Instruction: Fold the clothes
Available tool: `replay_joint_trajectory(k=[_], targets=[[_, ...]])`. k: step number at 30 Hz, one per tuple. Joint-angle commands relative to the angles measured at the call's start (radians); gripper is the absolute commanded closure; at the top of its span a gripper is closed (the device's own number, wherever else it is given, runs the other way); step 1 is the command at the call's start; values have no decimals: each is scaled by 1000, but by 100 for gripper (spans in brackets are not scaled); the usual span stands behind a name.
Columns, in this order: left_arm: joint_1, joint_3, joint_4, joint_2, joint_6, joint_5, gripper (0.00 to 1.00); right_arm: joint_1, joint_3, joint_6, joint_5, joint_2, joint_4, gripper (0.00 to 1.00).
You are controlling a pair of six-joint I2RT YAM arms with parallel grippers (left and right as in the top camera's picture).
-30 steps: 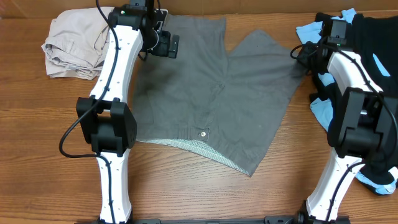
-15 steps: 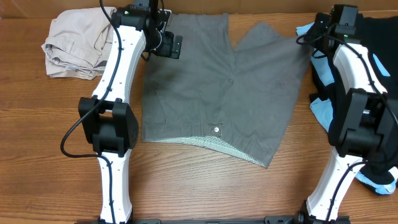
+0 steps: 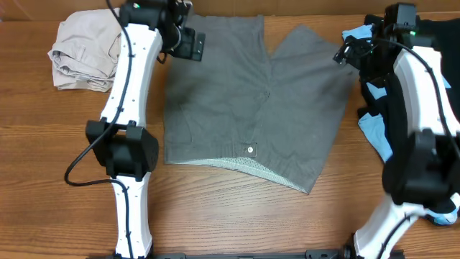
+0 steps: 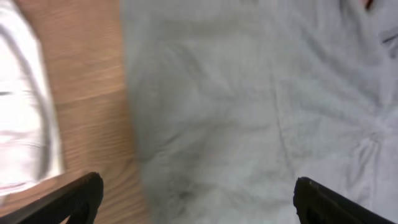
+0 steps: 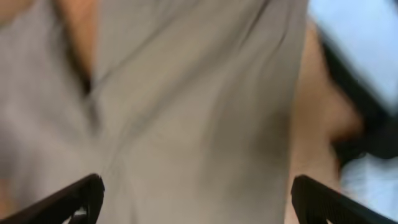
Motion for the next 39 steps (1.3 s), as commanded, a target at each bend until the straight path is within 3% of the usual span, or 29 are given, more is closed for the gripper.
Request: replay_joint_trajectory(k=[1, 6, 13, 22, 31, 33, 34, 36, 37, 39], targets=[[35, 134, -76, -16, 27, -10, 0, 76, 18, -41, -15, -109, -177, 0], [55, 219, -172, -16, 27, -4, 0, 201, -44, 45, 133, -110, -359, 0], [77, 223, -224, -16, 27, -4, 0, 342, -243, 254, 197, -113, -339, 0], [83, 222, -235, -16, 27, -3, 0, 504, -613, 462, 222, -289, -179, 0], [81, 222, -230, -16, 27, 4, 0, 515, -906, 396, 76, -392, 135, 4], [81, 222, -230, -16, 26, 4, 0, 515, -912, 375, 78, -392, 176, 11], [81, 222, -230, -16, 26, 4, 0, 515, -912, 368, 81, -392, 193, 20], [81, 222, -229, -16, 26, 4, 0, 515, -912, 355, 92, -392, 221, 65], [81, 222, -229, -16, 26, 4, 0, 515, -915, 356, 108, -391, 230, 83], [81, 222, -229, -16, 26, 4, 0, 509, -926, 356, 114, -391, 248, 96]])
